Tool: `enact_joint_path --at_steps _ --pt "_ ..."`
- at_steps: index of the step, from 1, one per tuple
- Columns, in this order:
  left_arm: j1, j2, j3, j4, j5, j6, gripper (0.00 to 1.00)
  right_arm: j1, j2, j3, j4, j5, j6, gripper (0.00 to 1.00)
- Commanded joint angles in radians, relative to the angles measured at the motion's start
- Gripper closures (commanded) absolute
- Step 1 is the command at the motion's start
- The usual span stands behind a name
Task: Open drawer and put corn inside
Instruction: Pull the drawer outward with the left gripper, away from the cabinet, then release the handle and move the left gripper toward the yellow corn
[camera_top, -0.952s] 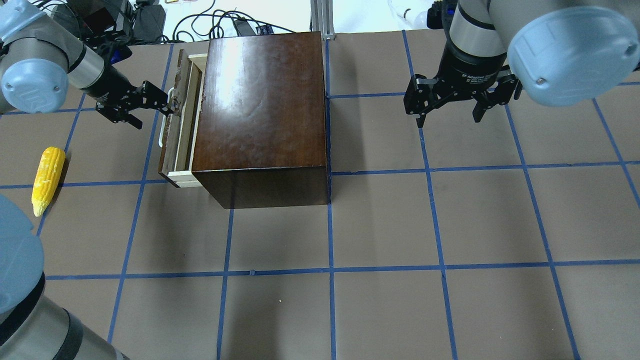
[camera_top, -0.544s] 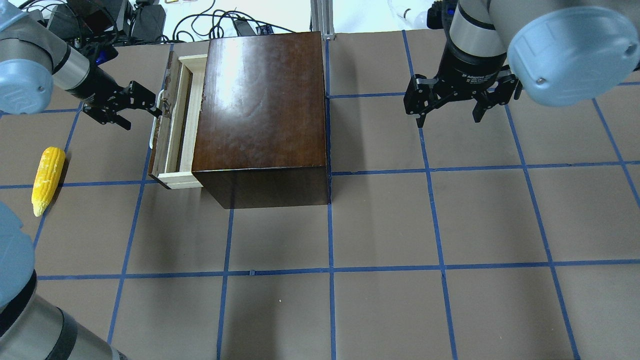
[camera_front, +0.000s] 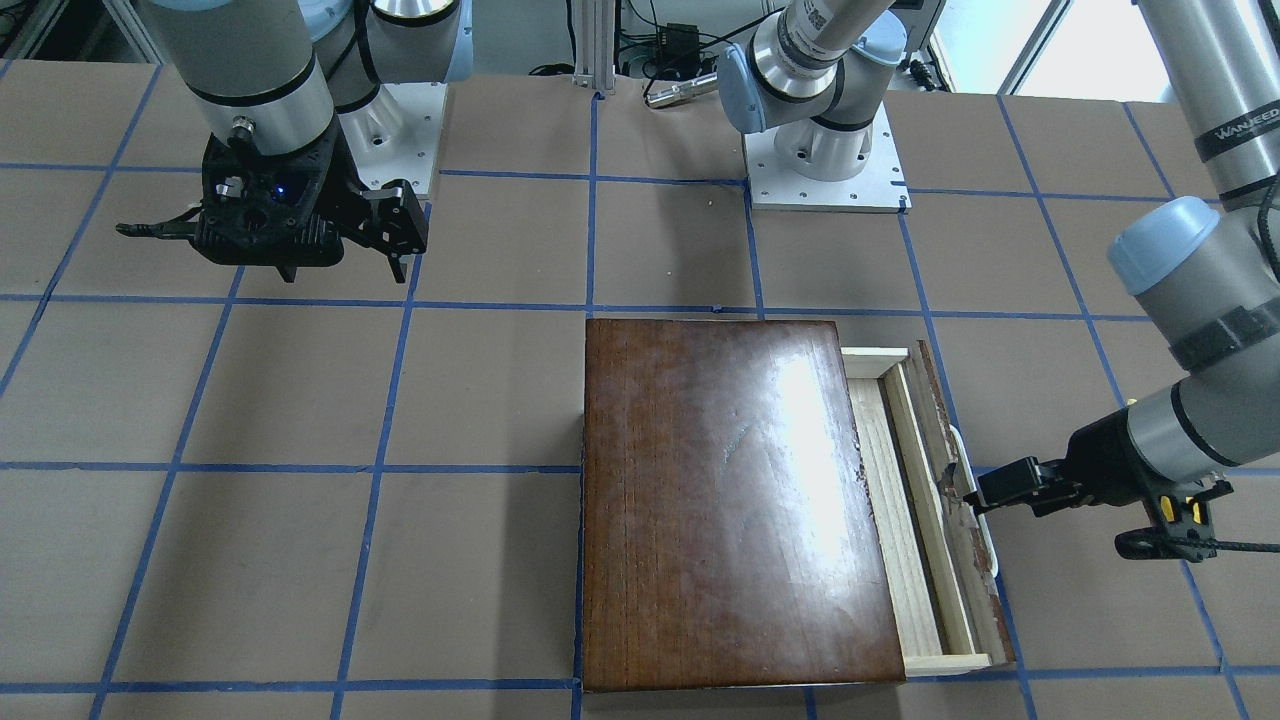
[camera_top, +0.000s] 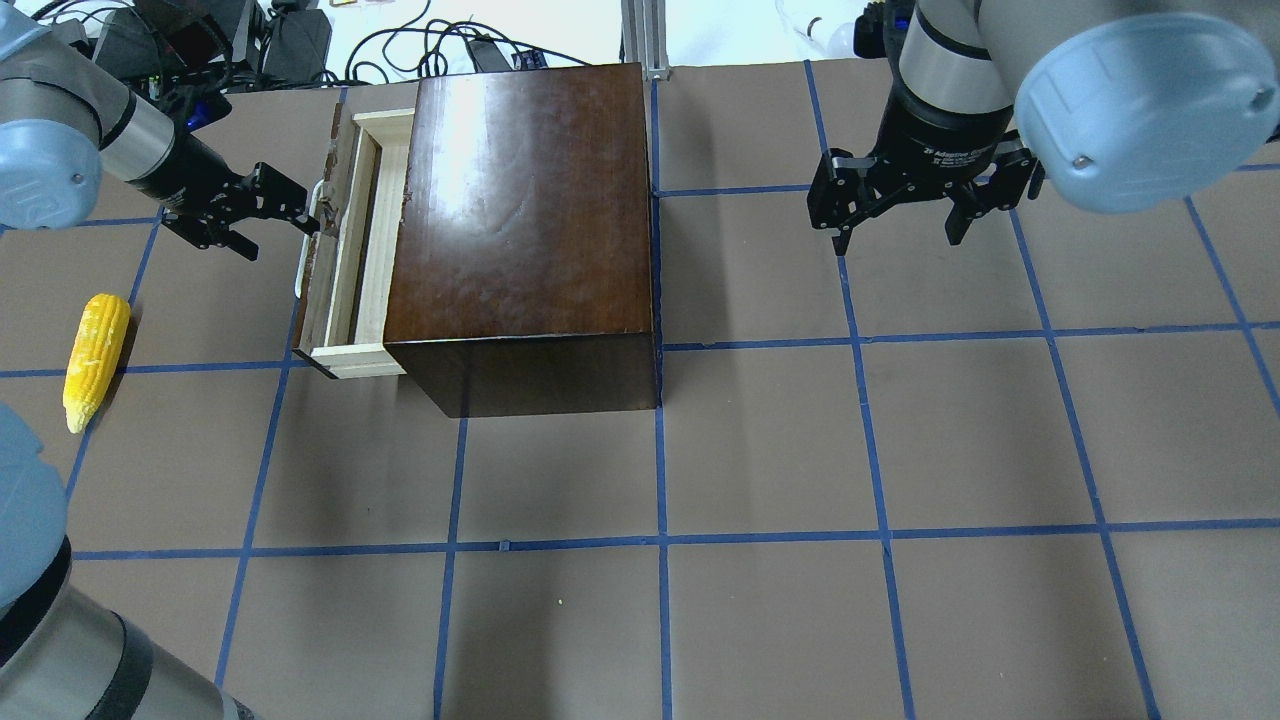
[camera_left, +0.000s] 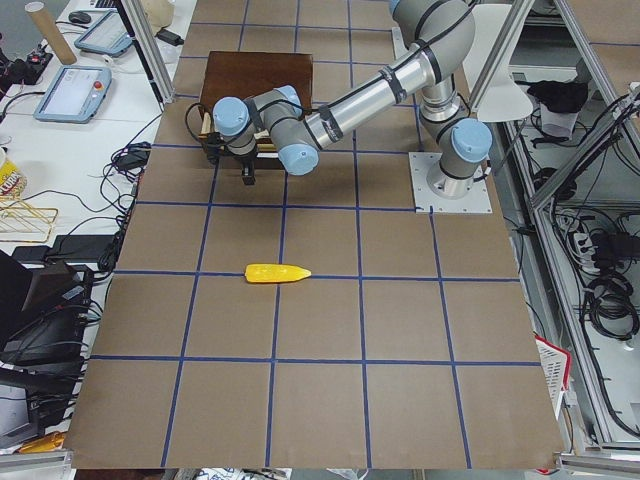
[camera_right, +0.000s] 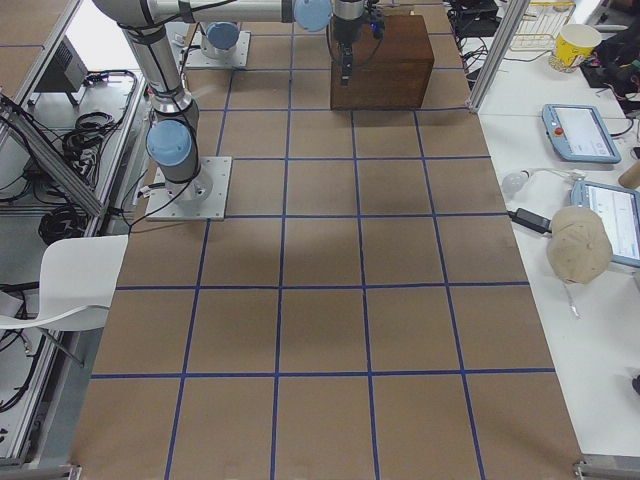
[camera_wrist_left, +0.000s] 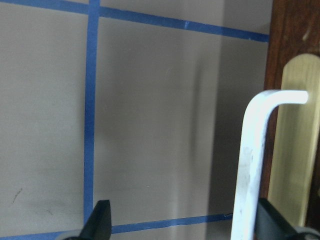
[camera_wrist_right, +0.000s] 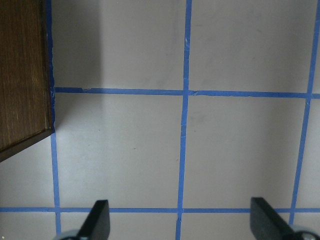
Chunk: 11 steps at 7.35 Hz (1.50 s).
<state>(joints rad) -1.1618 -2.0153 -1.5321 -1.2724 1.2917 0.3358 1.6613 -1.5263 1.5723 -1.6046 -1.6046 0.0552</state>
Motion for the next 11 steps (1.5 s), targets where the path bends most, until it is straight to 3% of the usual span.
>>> enact_joint_path --at_steps 1,5,7,11 --pt "0.029 0.0 0.001 -0.001 -0.002 0.002 0.0 0.0 0.0 0.0 0.0 0.0 0.0 0.0" --pt "0.048 0.007 0.009 -0.004 0.0 0.002 0.0 0.0 0.0 0.0 0.0 0.0 0.0 0.0" --pt "0.045 0.093 0.038 -0.114 0.006 0.0 0.0 0.0 0.0 0.0 0.0 0.0 0.0 0.0" --pt "0.175 0.064 0.03 -0.003 0.301 0.214 0.0 0.0 0.0 0.0 0.0 0.0 0.0 0.0"
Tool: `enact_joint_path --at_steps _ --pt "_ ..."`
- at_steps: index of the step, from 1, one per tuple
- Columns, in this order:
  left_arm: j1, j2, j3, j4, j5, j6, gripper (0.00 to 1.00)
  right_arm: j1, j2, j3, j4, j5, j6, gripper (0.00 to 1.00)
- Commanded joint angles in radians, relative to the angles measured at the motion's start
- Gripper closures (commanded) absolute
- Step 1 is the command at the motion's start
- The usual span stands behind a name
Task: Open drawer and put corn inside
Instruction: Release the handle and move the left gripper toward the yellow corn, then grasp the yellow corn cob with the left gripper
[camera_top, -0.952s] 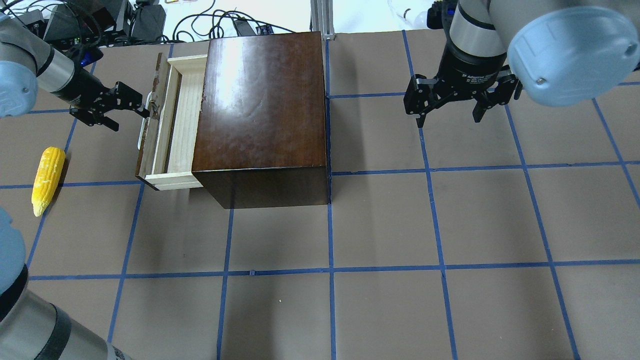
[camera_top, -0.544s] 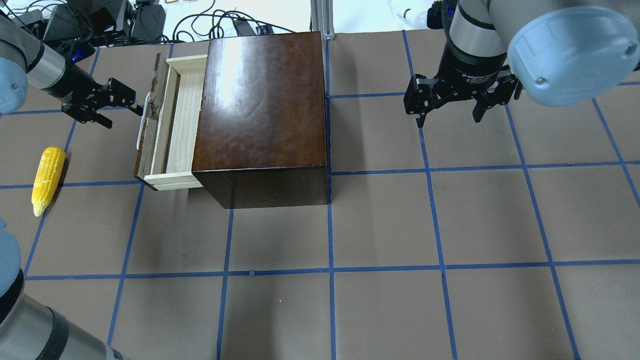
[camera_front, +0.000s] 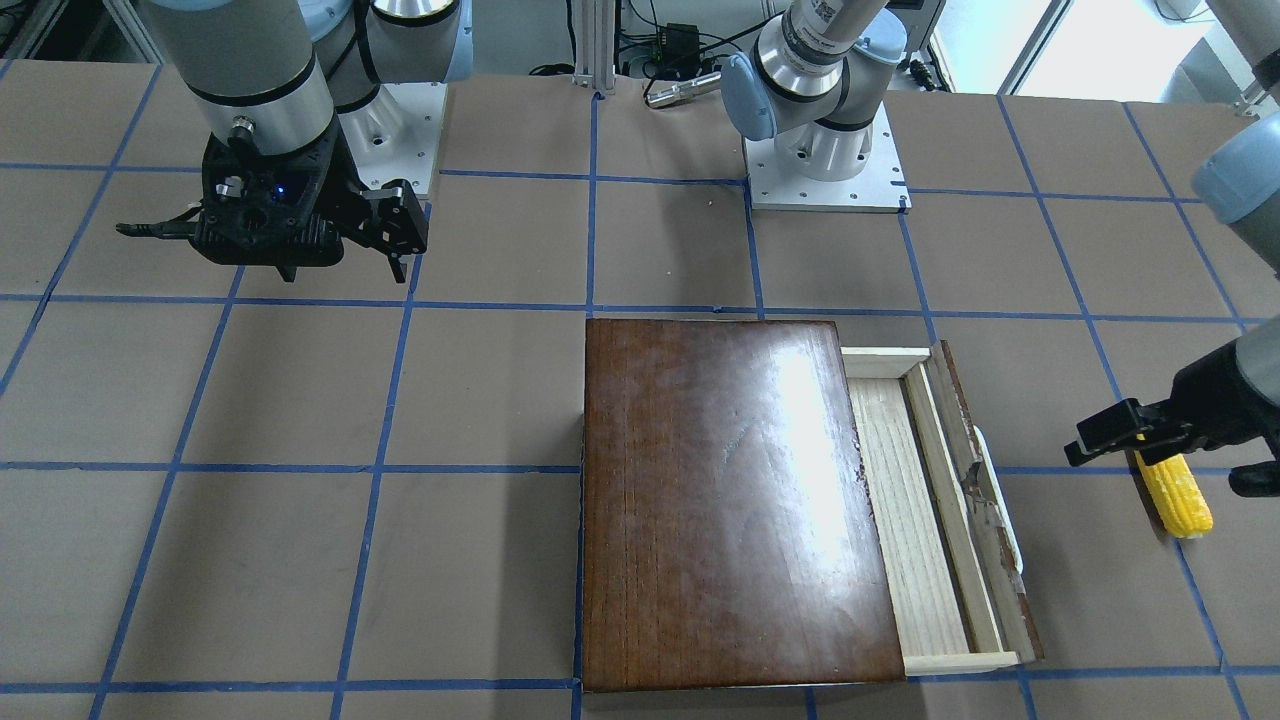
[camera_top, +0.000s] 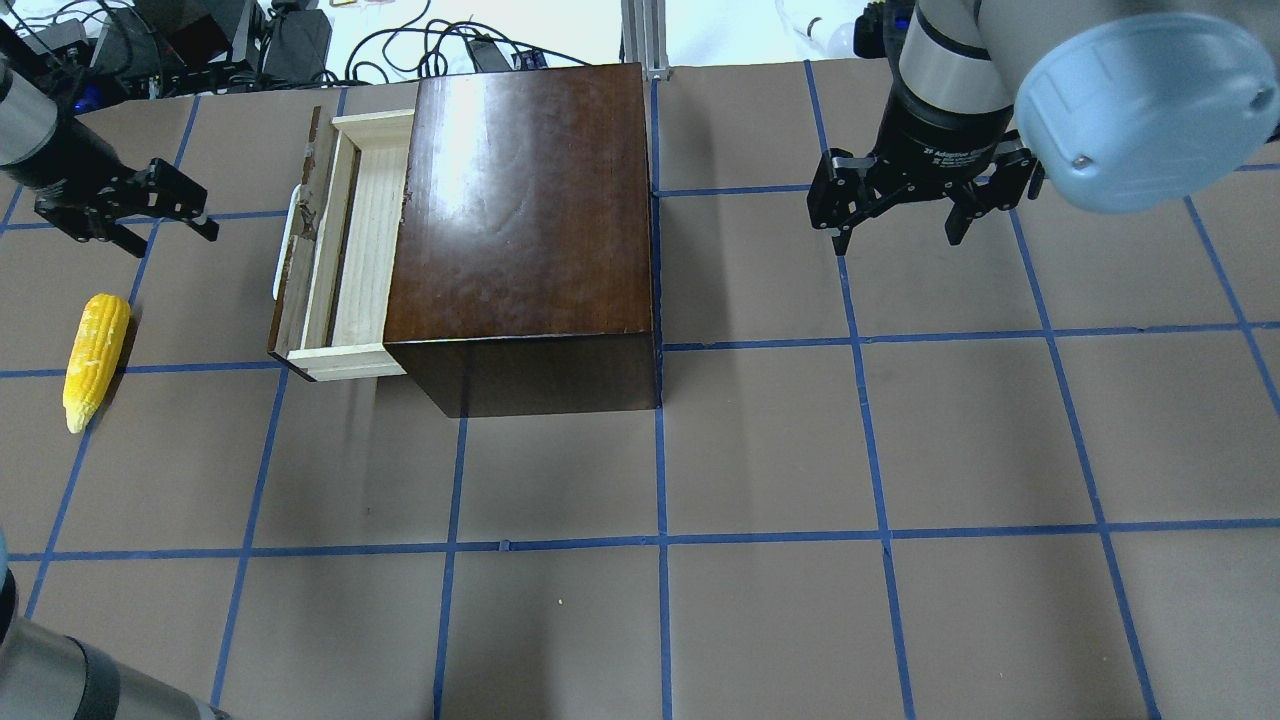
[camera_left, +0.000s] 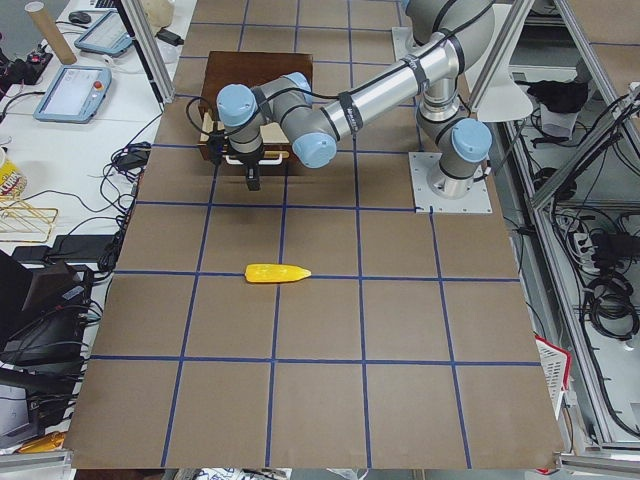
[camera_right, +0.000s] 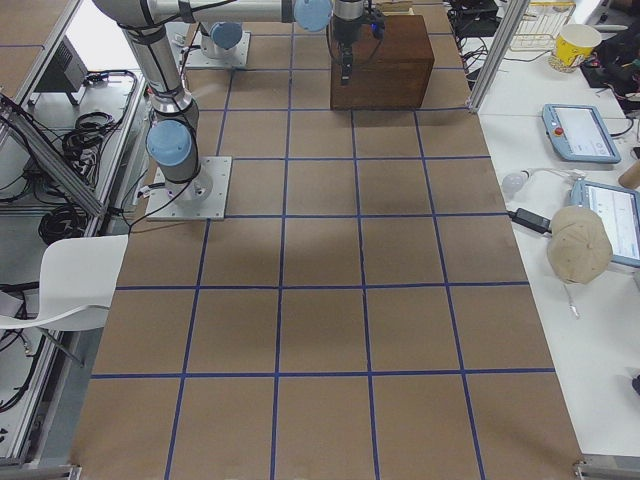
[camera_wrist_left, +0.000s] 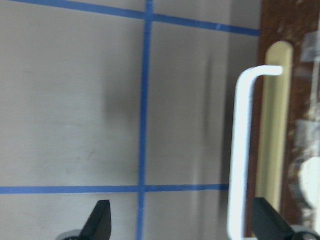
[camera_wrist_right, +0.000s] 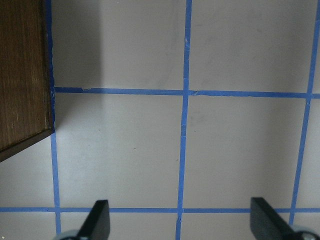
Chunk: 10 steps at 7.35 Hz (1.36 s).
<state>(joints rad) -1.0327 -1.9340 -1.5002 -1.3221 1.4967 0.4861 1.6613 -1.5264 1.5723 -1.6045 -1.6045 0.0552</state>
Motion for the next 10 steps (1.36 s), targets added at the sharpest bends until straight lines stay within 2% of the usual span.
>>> enact_joint_path --at_steps 1,3,5,10 --pt "0.063 -0.038 -0.003 0.087 0.115 0.128 0.0 0.0 0.0 0.0 0.0 0.0 0.0 0.0" --pt "0.165 -0.124 -0.005 0.199 0.111 0.265 0.0 0.0 0.0 0.0 0.0 0.0 0.0 0.0" --pt "0.191 -0.198 -0.005 0.273 0.102 0.273 0.0 0.0 0.0 0.0 0.0 0.0 0.0 0.0" --pt "0.203 -0.266 -0.006 0.282 0.063 0.295 0.0 0.0 0.0 0.0 0.0 0.0 0.0 0.0"
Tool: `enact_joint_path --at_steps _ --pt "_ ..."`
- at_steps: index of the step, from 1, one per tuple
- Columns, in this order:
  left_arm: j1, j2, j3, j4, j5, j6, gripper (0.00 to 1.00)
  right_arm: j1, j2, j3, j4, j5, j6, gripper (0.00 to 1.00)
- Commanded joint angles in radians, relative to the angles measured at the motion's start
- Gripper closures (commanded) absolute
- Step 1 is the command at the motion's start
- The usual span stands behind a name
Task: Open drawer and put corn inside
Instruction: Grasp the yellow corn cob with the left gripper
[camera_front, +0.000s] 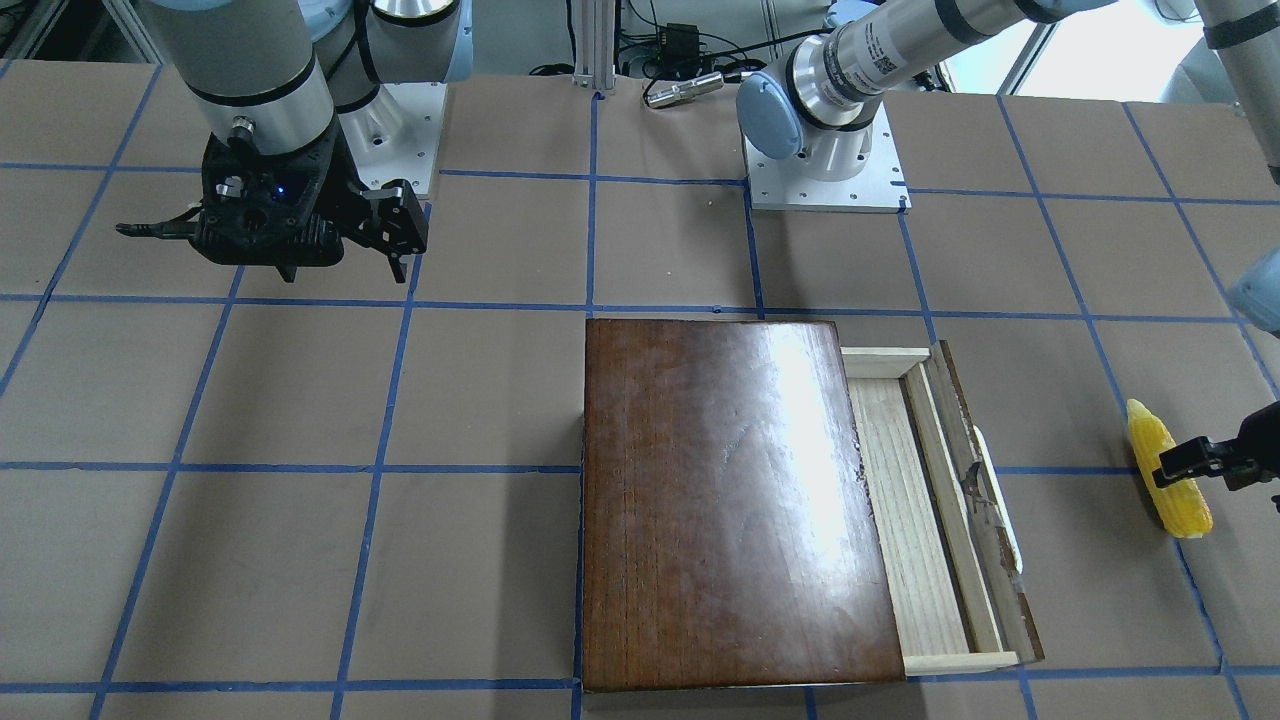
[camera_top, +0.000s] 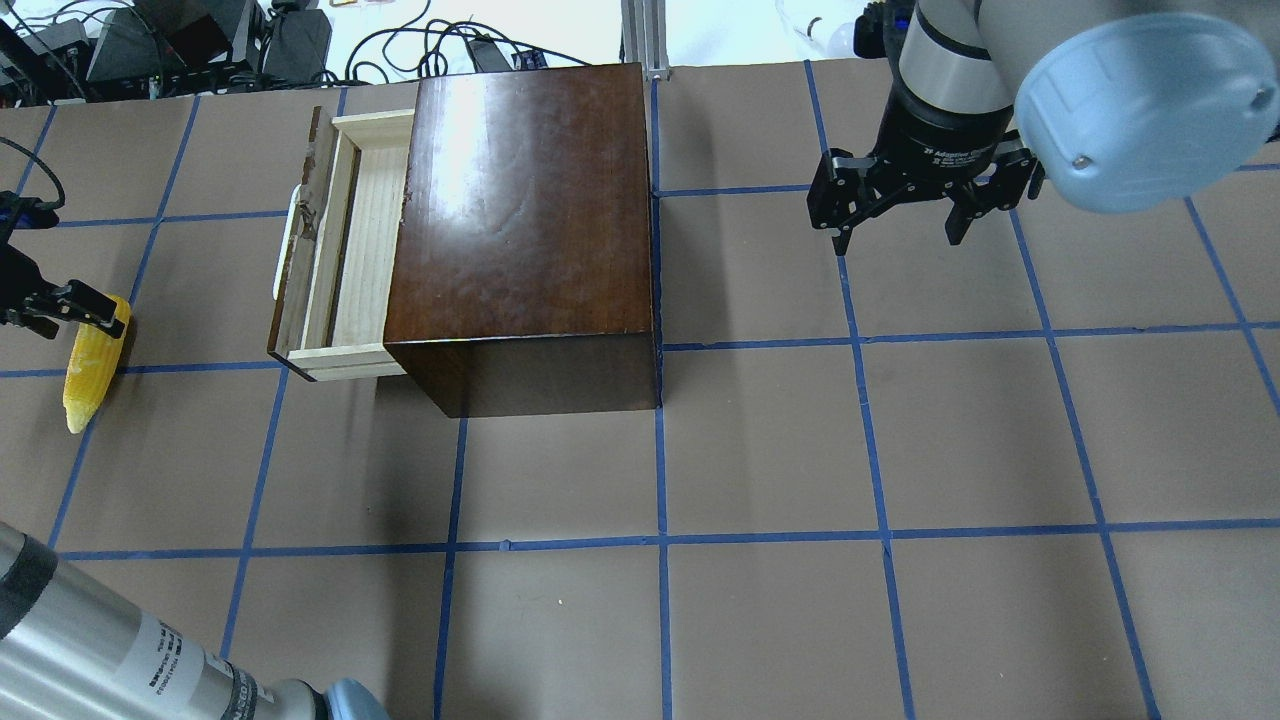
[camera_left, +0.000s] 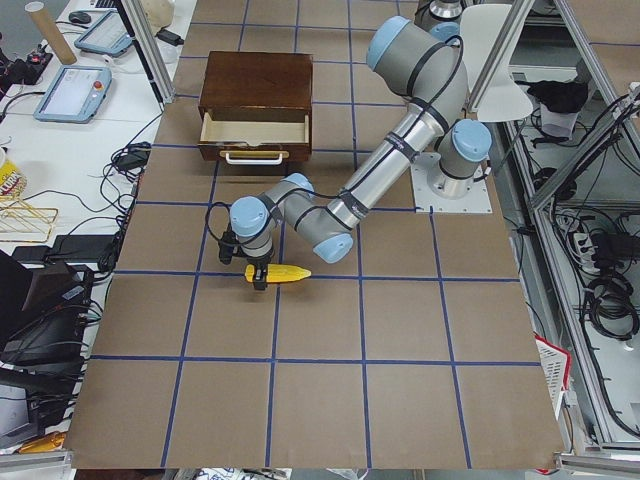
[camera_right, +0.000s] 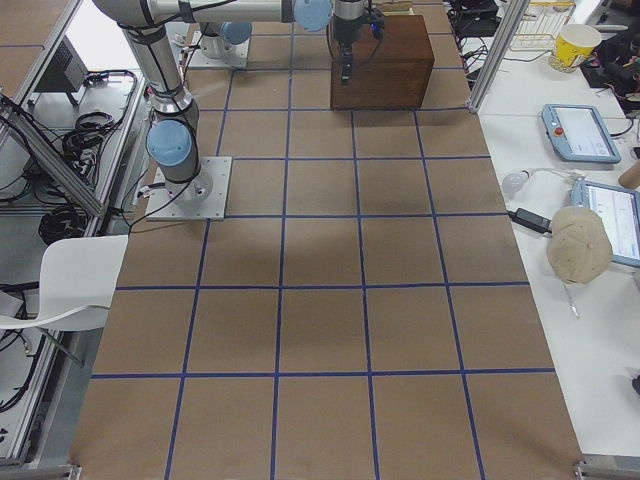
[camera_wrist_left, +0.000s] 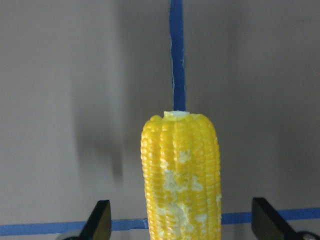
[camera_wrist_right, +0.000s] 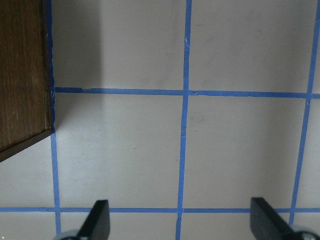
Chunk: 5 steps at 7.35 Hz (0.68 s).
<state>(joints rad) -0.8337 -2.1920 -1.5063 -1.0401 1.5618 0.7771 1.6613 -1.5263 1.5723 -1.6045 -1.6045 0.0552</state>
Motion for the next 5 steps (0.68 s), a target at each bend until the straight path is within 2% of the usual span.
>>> enact_joint_path --at_steps 1,3,4,5 --pt "0.011 -0.011 0.0 -0.001 -0.003 0.004 0.0 0.0 0.0 0.0 0.0 0.0 0.0 0.0" --pt "0.011 -0.006 0.0 -0.005 0.001 0.024 0.34 0.0 0.0 0.0 0.0 0.0 0.0 0.0" --pt "0.011 -0.008 0.001 -0.005 0.0 0.037 0.64 0.001 0.0 0.0 0.0 0.0 0.0 0.0" --pt "0.011 -0.005 0.006 -0.005 -0.003 0.044 0.87 0.0 0.0 0.0 0.0 0.0 0.0 0.0"
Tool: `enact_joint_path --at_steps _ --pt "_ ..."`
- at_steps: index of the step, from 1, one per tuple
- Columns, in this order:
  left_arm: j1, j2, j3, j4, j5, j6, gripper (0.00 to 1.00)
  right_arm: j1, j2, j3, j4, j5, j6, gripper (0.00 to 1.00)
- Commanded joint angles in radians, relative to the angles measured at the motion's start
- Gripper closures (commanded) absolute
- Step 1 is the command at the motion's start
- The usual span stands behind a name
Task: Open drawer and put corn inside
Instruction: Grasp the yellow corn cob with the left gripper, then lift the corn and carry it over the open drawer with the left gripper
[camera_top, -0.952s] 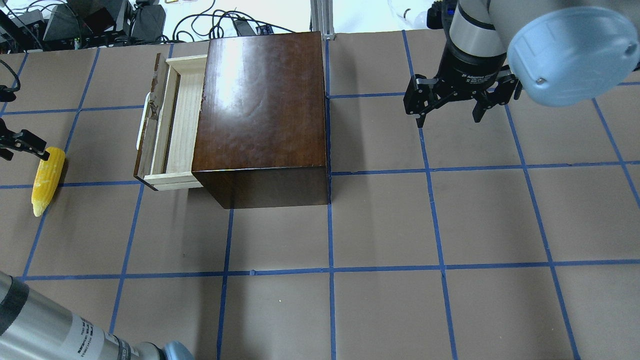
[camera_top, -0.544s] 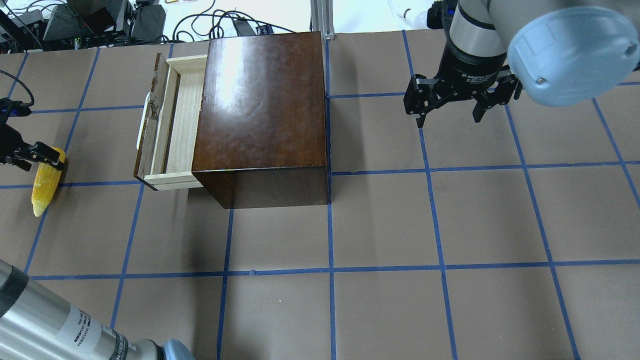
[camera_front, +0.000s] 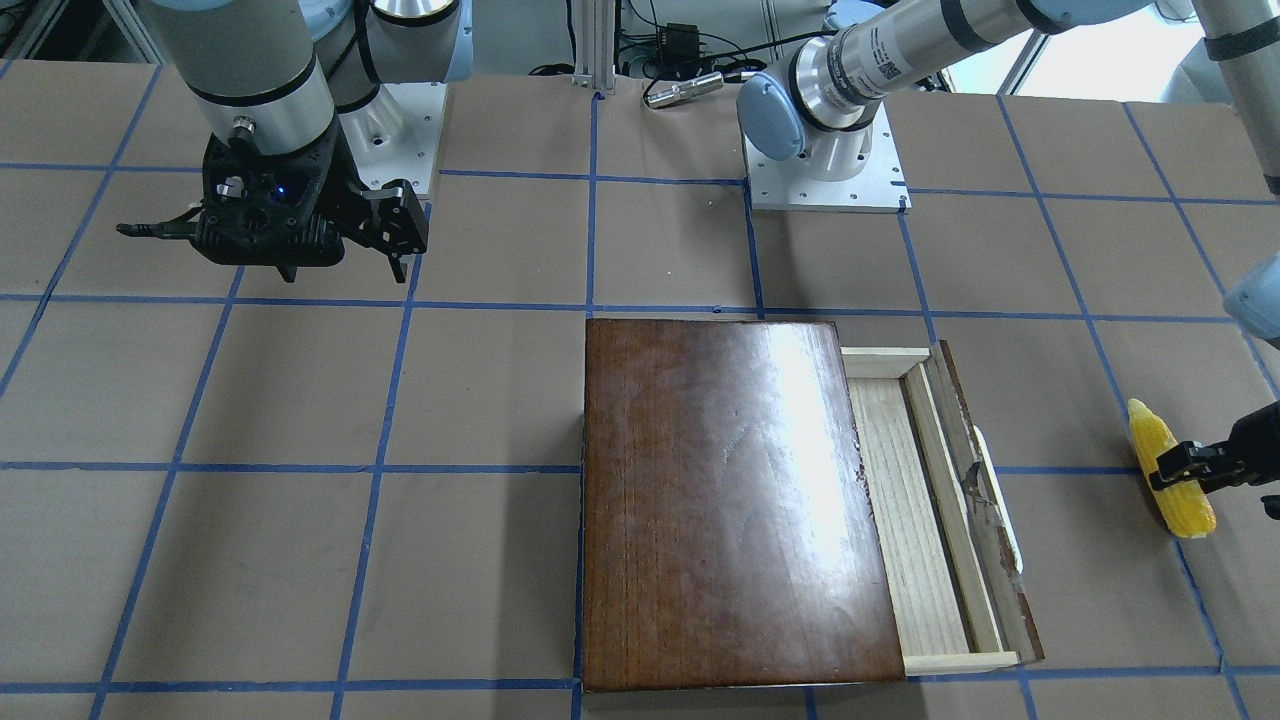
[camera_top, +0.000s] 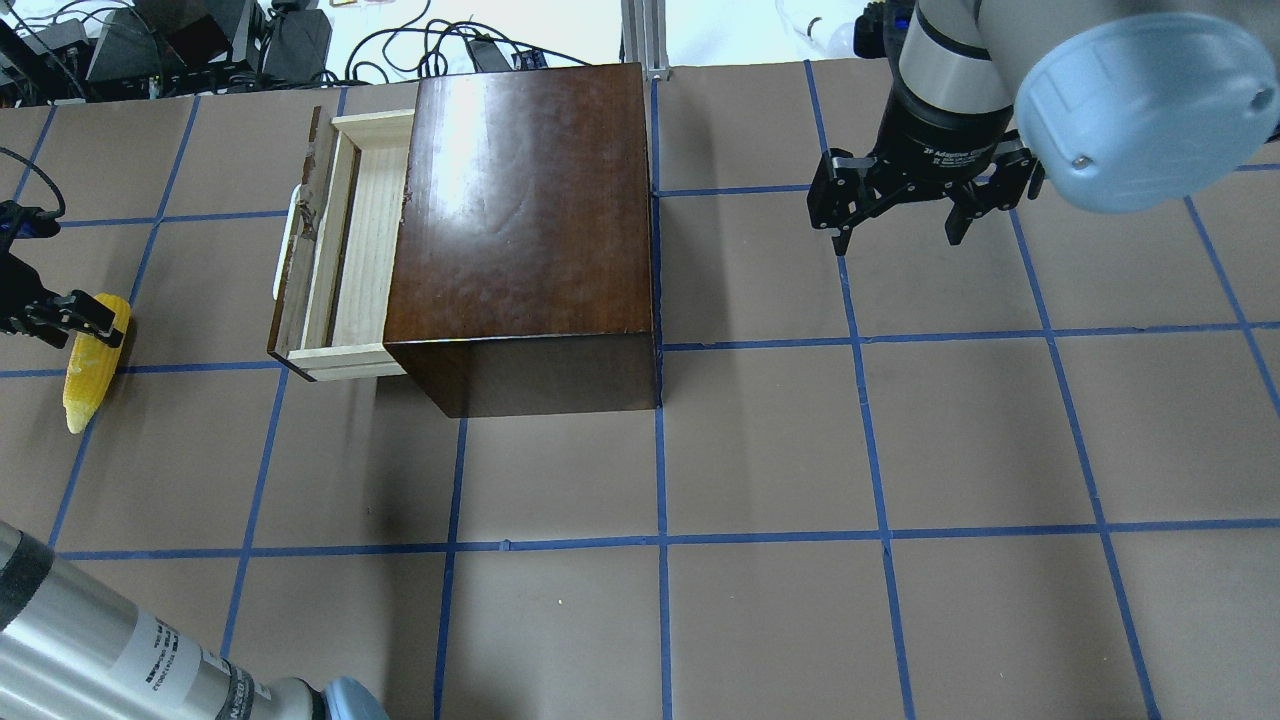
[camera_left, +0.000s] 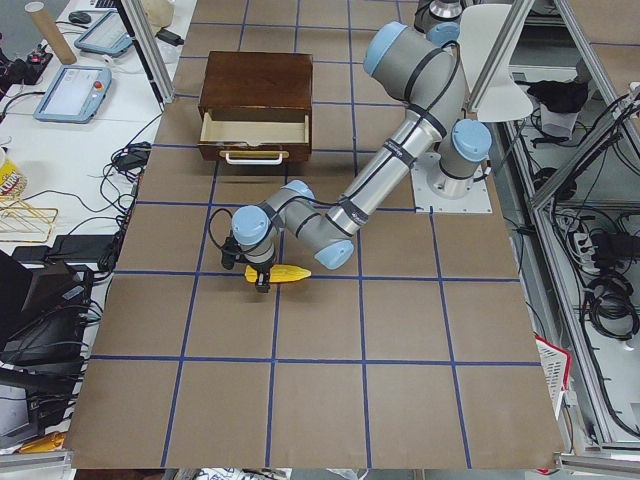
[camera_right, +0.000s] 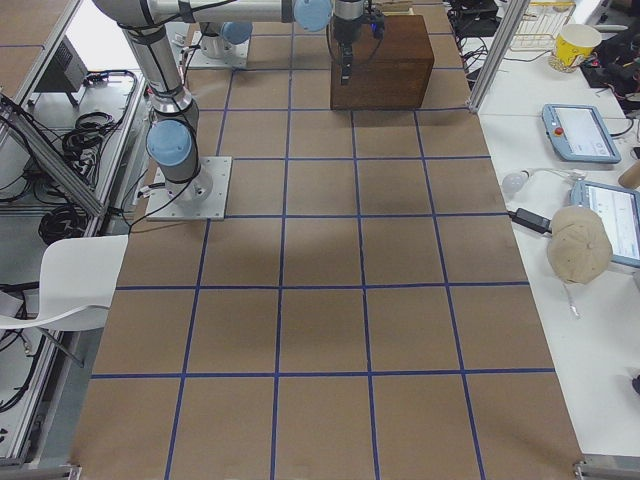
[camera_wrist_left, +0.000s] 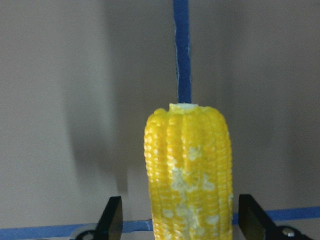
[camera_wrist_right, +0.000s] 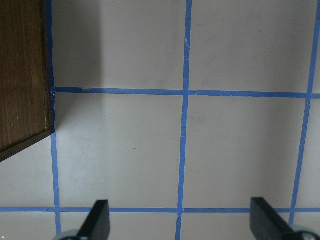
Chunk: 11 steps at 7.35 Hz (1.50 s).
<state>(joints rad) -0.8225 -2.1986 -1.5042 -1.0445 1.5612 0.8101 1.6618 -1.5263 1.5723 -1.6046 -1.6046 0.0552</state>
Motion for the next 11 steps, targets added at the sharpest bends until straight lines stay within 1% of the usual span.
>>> enact_joint_path --at_steps 1,3,6,7,8,9,11 --pt "0.0 0.0 0.004 0.0 -0.004 0.011 1.0 0.0 0.0 0.0 0.0 0.0 0.0 0.0" --pt "0.0 0.002 0.002 0.0 -0.029 0.011 1.0 0.0 0.0 0.0 0.0 0.0 0.0 0.0" --pt "-0.015 0.037 0.004 -0.011 -0.023 -0.002 1.0 0.0 0.0 0.0 0.0 0.0 0.0 0.0" --pt "-0.023 0.078 0.013 -0.056 -0.023 -0.008 1.0 0.0 0.0 0.0 0.0 0.0 0.0 0.0" --pt "-0.03 0.132 0.019 -0.136 -0.035 -0.005 1.0 0.0 0.0 0.0 0.0 0.0 0.0 0.0" --pt "-0.067 0.184 0.021 -0.184 -0.055 -0.012 1.0 0.0 0.0 0.0 0.0 0.0 0.0 0.0" --pt "-0.168 0.287 0.053 -0.308 -0.055 -0.058 1.0 0.0 0.0 0.0 0.0 0.0 0.0 0.0"
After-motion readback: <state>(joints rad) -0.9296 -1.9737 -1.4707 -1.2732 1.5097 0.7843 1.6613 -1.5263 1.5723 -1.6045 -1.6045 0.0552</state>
